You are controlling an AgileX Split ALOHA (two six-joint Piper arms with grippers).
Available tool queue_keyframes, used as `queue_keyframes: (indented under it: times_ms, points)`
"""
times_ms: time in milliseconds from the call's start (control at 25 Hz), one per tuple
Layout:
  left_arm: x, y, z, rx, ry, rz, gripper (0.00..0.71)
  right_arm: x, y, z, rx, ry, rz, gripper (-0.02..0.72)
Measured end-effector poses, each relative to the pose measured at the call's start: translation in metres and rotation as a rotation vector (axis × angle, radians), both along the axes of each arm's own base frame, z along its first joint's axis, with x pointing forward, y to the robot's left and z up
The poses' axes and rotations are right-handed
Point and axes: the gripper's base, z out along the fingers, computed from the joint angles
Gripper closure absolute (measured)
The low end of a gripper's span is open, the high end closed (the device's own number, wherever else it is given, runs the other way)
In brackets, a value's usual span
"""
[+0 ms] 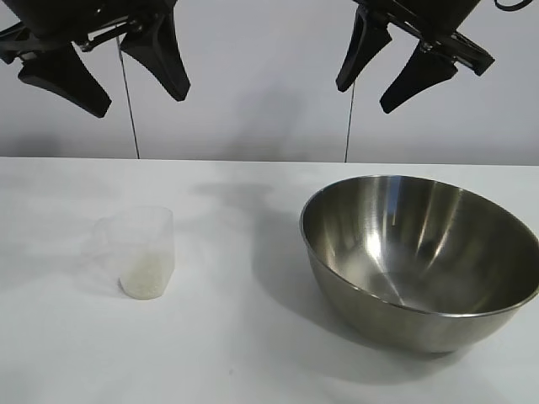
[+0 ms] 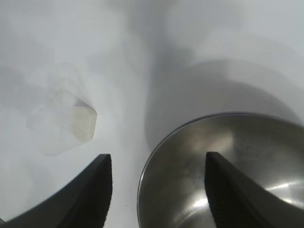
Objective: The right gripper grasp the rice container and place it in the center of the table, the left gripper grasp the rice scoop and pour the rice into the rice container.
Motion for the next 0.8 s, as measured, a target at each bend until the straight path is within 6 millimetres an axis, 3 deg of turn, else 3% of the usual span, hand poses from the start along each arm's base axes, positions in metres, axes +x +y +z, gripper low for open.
queue_keyframes:
  times_ms: [360, 800]
  points:
    - [0.0, 0.0, 0.0, 0.0, 0.0, 0.0, 0.083, -0.002, -0.001, -0.001, -0.012, 0.02, 0.012, 0.304]
    - [0.0, 0.0, 0.0, 0.0, 0.0, 0.0, 0.083, -0.011, -0.012, -0.008, -0.172, 0.096, 0.095, 0.304]
